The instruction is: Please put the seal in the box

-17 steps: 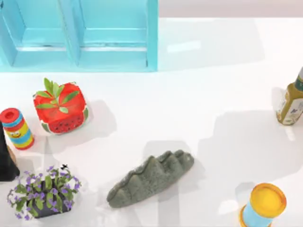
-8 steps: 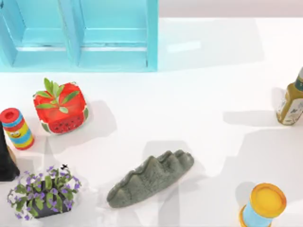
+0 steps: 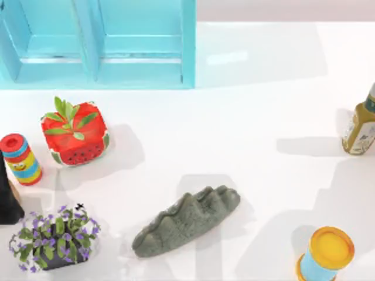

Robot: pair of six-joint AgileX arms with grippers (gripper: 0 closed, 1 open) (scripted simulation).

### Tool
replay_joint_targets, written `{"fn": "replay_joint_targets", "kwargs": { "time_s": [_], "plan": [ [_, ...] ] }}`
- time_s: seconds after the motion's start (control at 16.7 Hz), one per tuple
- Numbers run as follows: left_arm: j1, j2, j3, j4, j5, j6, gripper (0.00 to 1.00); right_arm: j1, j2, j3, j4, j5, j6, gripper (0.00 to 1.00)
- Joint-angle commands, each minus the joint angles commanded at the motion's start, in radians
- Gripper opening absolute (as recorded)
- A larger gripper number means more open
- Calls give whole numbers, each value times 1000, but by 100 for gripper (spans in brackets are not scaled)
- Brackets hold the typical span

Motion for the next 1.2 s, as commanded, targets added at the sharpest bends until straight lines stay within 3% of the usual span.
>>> {"fn": "replay_joint_targets", "kwargs": {
  "time_s": [0.36, 1.14, 1.2],
  "plan": [
    [0, 0, 0, 0, 0, 0, 100, 0, 3, -33, 35, 0, 2, 0],
    [0, 0, 0, 0, 0, 0, 100, 0, 3, -33, 35, 0, 2, 98],
    [0, 0, 0, 0, 0, 0, 100, 0, 3, -33, 35, 0, 2, 100]
  ]
}}
